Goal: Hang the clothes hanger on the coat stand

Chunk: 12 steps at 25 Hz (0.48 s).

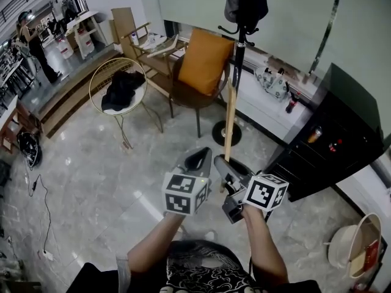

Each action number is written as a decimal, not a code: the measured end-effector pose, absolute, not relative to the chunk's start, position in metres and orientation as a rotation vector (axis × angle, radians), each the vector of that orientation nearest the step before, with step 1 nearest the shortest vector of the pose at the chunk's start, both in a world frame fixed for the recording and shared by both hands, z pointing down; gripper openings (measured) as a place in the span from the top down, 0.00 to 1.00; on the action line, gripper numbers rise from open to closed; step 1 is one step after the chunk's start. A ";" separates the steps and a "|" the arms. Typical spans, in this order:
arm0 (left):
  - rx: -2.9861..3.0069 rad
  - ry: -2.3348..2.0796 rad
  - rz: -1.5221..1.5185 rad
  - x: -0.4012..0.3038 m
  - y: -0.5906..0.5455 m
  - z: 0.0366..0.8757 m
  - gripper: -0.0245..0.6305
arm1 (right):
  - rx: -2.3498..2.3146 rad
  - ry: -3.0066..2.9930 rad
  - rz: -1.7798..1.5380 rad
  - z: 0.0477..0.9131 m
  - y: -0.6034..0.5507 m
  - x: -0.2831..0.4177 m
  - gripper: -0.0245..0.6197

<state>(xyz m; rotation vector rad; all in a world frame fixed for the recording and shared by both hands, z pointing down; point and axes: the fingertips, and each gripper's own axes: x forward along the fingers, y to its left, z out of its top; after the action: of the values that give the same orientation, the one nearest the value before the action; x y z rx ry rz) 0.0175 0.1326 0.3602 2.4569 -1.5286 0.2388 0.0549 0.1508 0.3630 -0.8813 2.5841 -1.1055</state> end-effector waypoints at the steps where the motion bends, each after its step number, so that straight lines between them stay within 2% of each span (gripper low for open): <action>1: 2.455 -1.531 0.241 0.018 0.130 0.360 0.95 | -0.879 2.582 -1.107 0.363 0.149 0.056 0.81; 12: 2.464 -1.500 0.233 0.023 0.084 0.379 0.95 | -0.924 2.584 -1.114 0.382 0.105 0.059 0.81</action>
<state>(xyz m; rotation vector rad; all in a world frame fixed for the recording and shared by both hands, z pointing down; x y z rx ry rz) 0.0235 0.0838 0.3792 2.4637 -1.4998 0.2328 0.0592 0.1049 0.3821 -0.9236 2.5838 -1.1144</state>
